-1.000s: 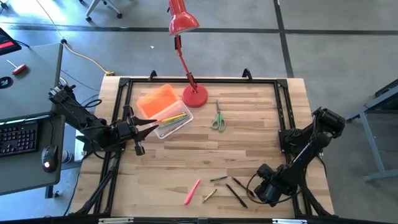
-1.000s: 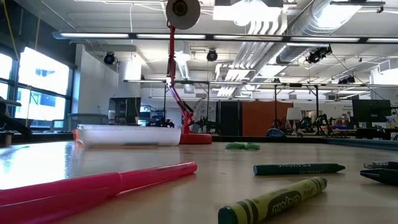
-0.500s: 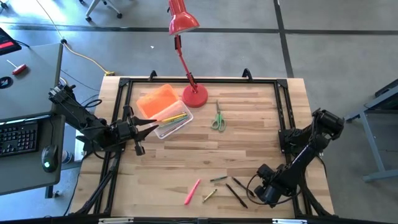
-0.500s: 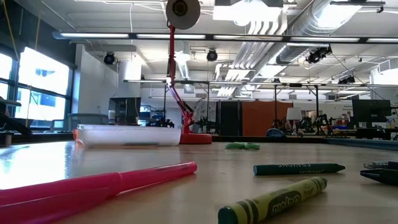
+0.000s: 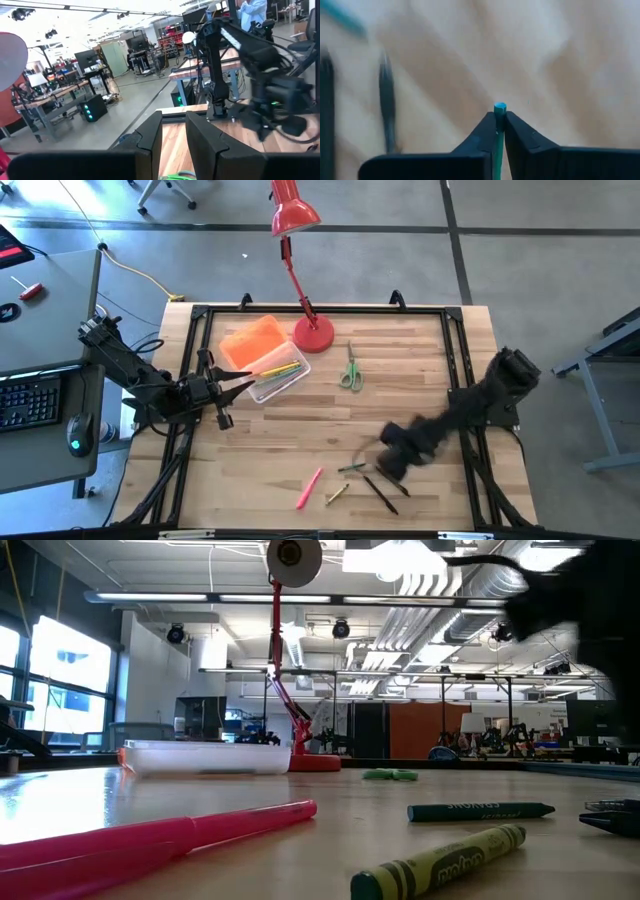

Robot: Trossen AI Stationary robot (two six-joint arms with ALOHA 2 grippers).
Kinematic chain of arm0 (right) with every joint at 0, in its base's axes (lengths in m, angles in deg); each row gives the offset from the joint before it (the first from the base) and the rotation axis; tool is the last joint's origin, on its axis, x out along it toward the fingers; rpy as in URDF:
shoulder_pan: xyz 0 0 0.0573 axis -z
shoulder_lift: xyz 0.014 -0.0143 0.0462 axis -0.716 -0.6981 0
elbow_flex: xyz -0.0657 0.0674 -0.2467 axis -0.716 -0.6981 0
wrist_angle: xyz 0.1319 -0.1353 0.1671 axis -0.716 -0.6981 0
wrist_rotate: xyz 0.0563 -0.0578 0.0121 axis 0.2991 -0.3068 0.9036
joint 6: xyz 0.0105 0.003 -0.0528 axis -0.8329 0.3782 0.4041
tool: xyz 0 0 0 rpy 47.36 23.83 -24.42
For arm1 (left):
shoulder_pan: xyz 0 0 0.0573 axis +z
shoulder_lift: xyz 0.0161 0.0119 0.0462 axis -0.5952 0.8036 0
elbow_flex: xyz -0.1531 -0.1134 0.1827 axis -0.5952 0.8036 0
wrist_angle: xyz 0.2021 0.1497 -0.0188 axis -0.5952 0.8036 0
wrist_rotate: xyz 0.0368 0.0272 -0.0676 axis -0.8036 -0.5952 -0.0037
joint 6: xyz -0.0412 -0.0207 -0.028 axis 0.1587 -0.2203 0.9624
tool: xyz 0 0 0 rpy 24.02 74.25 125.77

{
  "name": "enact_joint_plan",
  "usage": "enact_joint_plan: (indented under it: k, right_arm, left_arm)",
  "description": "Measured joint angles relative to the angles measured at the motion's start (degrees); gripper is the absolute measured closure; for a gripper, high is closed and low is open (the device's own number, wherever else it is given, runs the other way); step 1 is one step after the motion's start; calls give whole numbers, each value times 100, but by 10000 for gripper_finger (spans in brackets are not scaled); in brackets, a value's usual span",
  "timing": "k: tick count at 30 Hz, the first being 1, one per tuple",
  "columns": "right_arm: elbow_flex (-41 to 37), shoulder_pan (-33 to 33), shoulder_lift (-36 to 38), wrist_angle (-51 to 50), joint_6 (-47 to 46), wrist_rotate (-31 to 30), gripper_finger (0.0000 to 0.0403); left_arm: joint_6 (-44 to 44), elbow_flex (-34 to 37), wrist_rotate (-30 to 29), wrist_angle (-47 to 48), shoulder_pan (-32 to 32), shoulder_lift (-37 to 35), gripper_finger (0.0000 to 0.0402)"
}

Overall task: Pick & place school supplies into a supply box
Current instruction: Put the right green crayon into the orange supply box

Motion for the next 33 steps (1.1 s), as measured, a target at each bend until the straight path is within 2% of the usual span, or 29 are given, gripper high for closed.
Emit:
enact_joint_plan:
  k: [3,8,12,15,19,26,29,33]
  right_arm:
    - [351,892,0,185,1688,-666,389]
    - [807,2394,-120,1882,4675,-1441,399]
    - [1399,3263,-689,3265,6707,-1489,398]
    - [2200,3633,-1415,3670,7814,-1436,395]
    - [3461,3888,-2556,3571,8626,-1415,395]
    - [5354,4078,-3986,3127,9076,-998,395]
    - [5861,4086,-4327,2934,9080,-910,394]
    - [6016,4075,-4481,2973,9082,-555,394]
  left_arm:
    - [-54,0,0,-4,-2,-2,284]
    - [-154,0,-1,-33,0,-2,284]
    - [-178,0,-2,-28,-1,-2,284]
    - [-178,0,-2,-22,0,-1,284]
    - [-178,0,-2,19,0,0,284]
    - [-12,-2,-2,274,0,0,284]
    - [245,-2,-2,457,0,9,284]
    - [473,-4,-3,567,-2,6,284]
